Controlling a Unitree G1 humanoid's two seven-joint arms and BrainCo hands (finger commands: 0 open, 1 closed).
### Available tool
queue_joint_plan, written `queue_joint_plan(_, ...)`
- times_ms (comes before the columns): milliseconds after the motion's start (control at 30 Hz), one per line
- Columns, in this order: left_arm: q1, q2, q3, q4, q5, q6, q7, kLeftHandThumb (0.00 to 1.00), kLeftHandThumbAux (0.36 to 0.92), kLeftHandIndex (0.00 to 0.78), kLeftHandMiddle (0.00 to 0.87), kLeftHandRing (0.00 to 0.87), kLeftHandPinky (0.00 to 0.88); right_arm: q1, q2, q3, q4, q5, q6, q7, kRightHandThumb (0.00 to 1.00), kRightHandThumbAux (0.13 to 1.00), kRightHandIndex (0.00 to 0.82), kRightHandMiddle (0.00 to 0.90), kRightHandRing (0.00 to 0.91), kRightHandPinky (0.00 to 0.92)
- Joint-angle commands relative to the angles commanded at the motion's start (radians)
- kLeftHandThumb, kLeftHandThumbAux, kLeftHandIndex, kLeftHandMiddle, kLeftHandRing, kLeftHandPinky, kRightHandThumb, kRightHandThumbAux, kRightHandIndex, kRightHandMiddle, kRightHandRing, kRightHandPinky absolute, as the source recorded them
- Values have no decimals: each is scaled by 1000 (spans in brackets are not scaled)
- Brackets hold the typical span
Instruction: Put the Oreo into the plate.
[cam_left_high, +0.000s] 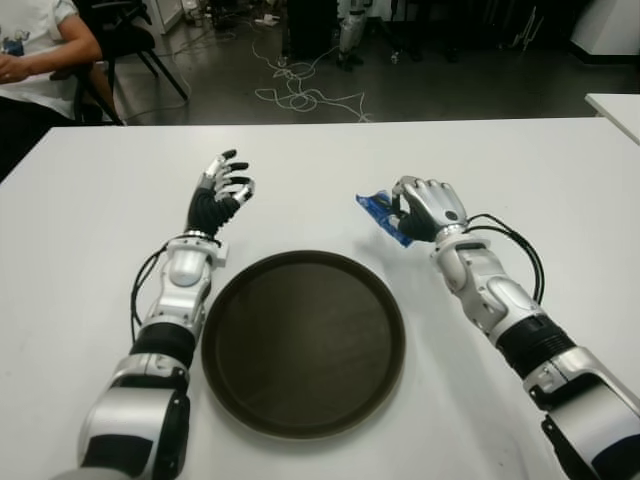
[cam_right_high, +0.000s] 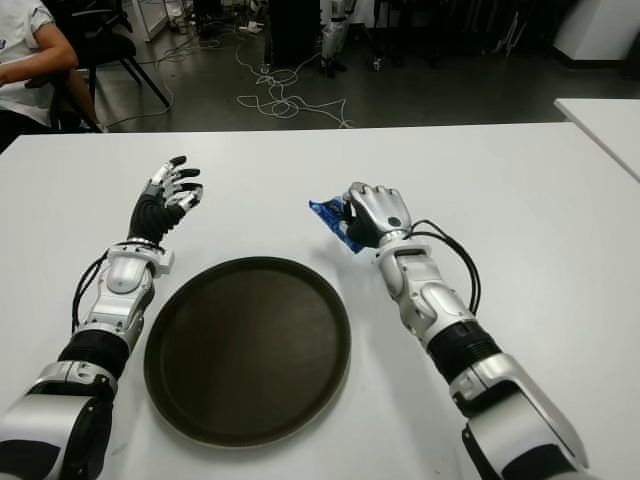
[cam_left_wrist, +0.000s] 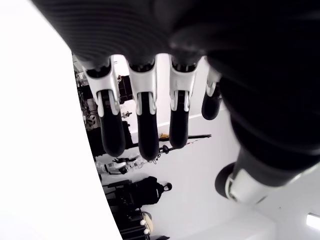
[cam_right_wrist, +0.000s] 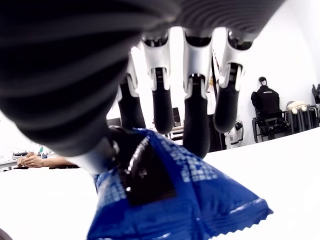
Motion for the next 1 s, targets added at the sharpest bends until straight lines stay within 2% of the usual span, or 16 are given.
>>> queue_joint_plan(200,-2,4,-3,2,6,5,2,394,674,120,232,263,315,5,-2,1,-14,-5,2,-1,691,731,432,705,710,704)
queue_joint_plan(467,-4,5,-3,5,5,3,0,396,667,126,236,268,318,12,-4,1,-28,-11,5,-8,690,731,431,676,679,675)
queue_joint_plan(767,0,2,-3,-5,5,0,3,408,698,126,242,270,317,15,-9,9,-34,-33,4,-21,689,731,430,668,666,658)
queue_joint_plan(1000,-2,4,-5,-6,5,2,-1,381,686,129,239,271,311,25,-12,4,-60,-39,-4,-12,690,731,431,682,678,665)
